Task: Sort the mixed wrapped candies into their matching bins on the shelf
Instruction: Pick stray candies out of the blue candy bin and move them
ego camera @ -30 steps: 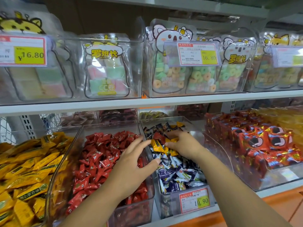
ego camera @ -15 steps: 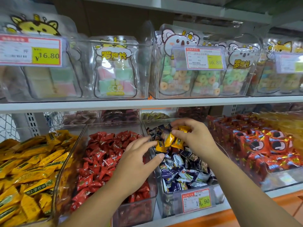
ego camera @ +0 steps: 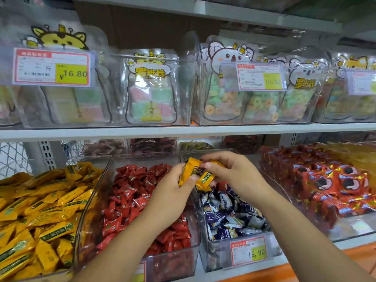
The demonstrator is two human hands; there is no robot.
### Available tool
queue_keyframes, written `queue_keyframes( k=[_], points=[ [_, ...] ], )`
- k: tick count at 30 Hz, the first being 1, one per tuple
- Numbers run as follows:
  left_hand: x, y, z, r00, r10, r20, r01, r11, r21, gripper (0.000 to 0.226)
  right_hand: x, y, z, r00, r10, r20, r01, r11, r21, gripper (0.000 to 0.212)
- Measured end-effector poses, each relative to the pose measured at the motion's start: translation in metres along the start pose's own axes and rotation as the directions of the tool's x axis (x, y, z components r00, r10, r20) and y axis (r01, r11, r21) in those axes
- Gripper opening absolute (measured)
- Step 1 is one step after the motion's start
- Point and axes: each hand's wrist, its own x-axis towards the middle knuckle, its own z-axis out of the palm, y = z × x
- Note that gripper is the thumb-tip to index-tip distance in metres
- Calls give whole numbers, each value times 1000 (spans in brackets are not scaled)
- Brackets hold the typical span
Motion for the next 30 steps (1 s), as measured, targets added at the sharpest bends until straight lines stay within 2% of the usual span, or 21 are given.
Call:
queue_keyframes(
  k=[4,7,8,9,10,11,12,13,15,17,19,21,23,27,28,30],
  points=[
    [-2,-2,-7,998,1,64,0,1000,-19,14,4,6,13,999,-25,31,26,999,-28,22],
    [-3,-6,-14,1000,-6,6,6,1000,-4,11,9,8,20,999,9,43,-13,995,94,25],
    [-3,-8,-16,999,-26,-21,26,1000,-3,10,12,14,18,1000,25,18,-27,996,81,25],
    [-3,-9,-18,998,-51,-48,51,999,-2,8,16,20,12,999,36,-16,-37,999,-21,26],
    [-4,-10,-20,994,-80,-71,79,997,-21,8,18,28,5,998,46,-34,-52,976,-211,27],
    [-4,-11,-20,989,-117,-91,111,991,-68,10,18,36,-1,996,84,-19,-85,914,-397,29],
    [-5,-12,-19,981,-168,-98,150,974,-173,13,16,43,-3,990,141,12,-115,851,-513,32],
    [-5,-10,-19,969,-232,-82,195,927,-319,16,13,51,0,979,197,43,-141,821,-554,36],
    [-4,-7,-18,944,-328,-17,261,780,-568,15,11,63,11,974,211,77,-133,818,-560,45],
    [-3,-6,-19,929,-369,18,291,700,-652,9,13,69,17,985,164,58,-103,818,-565,53],
    [-2,-7,-19,923,-384,26,298,669,-681,4,14,71,16,988,145,57,-92,837,-539,58],
    [-1,-8,-17,918,-396,16,306,683,-663,9,11,71,16,990,131,60,-82,853,-516,56],
    [-2,-9,-14,920,-392,-4,309,733,-606,18,8,72,20,997,73,37,-39,817,-575,42],
    [-3,-8,-14,937,-348,-38,286,822,-493,13,6,65,19,999,-34,-25,9,761,-649,25],
    [-2,-8,-15,940,-339,-49,278,839,-468,10,5,61,17,997,-57,-48,13,770,-638,23],
    [-1,-8,-15,941,-328,-79,265,863,-431,8,2,49,11,987,-83,-141,-2,857,-516,19]
  ],
)
